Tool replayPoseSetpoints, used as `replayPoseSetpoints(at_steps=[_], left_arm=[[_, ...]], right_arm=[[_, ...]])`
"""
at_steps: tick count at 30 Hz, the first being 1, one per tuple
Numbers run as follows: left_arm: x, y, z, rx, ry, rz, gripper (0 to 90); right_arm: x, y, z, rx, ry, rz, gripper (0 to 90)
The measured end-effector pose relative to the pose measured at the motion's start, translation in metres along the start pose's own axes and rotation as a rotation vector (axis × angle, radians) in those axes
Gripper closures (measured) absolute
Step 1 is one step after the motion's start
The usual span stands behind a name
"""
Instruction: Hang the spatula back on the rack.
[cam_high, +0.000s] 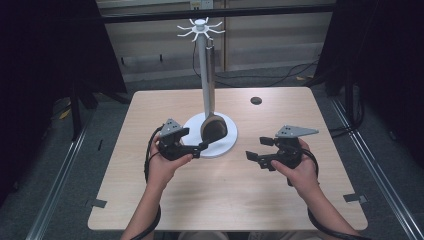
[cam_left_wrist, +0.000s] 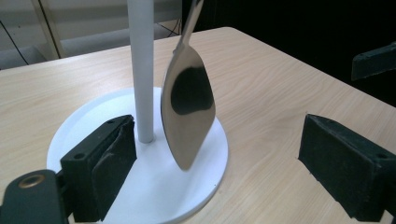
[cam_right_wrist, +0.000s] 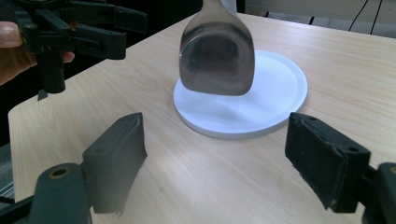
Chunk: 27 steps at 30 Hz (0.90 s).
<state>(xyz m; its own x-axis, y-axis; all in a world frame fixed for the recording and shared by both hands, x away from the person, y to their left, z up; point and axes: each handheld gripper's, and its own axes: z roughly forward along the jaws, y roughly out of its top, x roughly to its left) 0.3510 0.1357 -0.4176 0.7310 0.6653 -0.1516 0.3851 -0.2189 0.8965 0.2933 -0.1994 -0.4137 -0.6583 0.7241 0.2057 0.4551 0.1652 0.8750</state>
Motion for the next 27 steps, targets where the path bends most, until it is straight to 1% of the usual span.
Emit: replayPoseSetpoints(at_steps=[1, 2, 3, 7, 10, 11, 15, 16, 18, 19, 22, 23, 24, 27], left_arm=[[0.0, -0.001, 0.0, 0.005, 0.001, 0.008, 10.8], [0.0, -0.002, 0.0, 0.005, 0.004, 0.004, 10.7], [0.0, -0.004, 0.0, 0.005, -0.002, 0.0, 10.7], [-0.001, -0.009, 0.001, 0.008, -0.004, -0.007, 10.6], [-0.001, -0.011, 0.001, 0.017, -0.005, -0.003, 10.3], [0.0, -0.012, 0.0, 0.016, -0.004, 0.004, 10.3], [0.001, -0.016, 0.0, 0.019, 0.0, 0.005, 9.7], [0.002, -0.017, -0.001, 0.026, -0.004, 0.006, 9.7], [0.002, -0.019, -0.001, 0.026, 0.002, 0.002, 9.6], [0.002, -0.019, -0.002, 0.028, -0.001, 0.005, 9.5], [0.002, -0.022, -0.002, 0.03, -0.004, -0.004, 9.5], [0.003, -0.023, -0.002, 0.031, -0.005, -0.001, 9.5], [0.002, -0.024, -0.001, 0.034, -0.005, -0.007, 9.5], [0.001, -0.025, -0.001, 0.042, -0.003, 0.002, 9.5]], right_arm=[[0.0, -0.002, 0.0, 0.002, -0.003, 0.001, 19.9], [0.0, -0.002, 0.0, 0.004, -0.002, 0.002, 19.9], [0.0, -0.002, 0.0, 0.004, -0.002, 0.002, 19.9], [0.0, -0.006, 0.0, 0.012, -0.002, -0.007, 19.7], [0.0, -0.009, 0.0, 0.02, -0.002, -0.008, 19.5], [0.0, -0.01, 0.0, 0.02, -0.002, -0.009, 19.4], [-0.001, -0.018, -0.003, 0.024, 0.0, -0.01, 19.2], [-0.001, -0.018, -0.003, 0.024, 0.0, -0.01, 19.2], [-0.002, -0.022, -0.004, 0.029, 0.001, -0.007, 19.1], [-0.002, -0.024, -0.004, 0.031, -0.001, -0.001, 19.1], [-0.005, -0.032, -0.007, 0.032, -0.002, 0.01, 19.0], [-0.005, -0.032, -0.007, 0.032, -0.002, 0.01, 19.0], [-0.006, -0.036, -0.008, 0.034, 0.0, 0.006, 18.9], [-0.005, -0.039, -0.01, 0.038, -0.007, 0.002, 18.5]])
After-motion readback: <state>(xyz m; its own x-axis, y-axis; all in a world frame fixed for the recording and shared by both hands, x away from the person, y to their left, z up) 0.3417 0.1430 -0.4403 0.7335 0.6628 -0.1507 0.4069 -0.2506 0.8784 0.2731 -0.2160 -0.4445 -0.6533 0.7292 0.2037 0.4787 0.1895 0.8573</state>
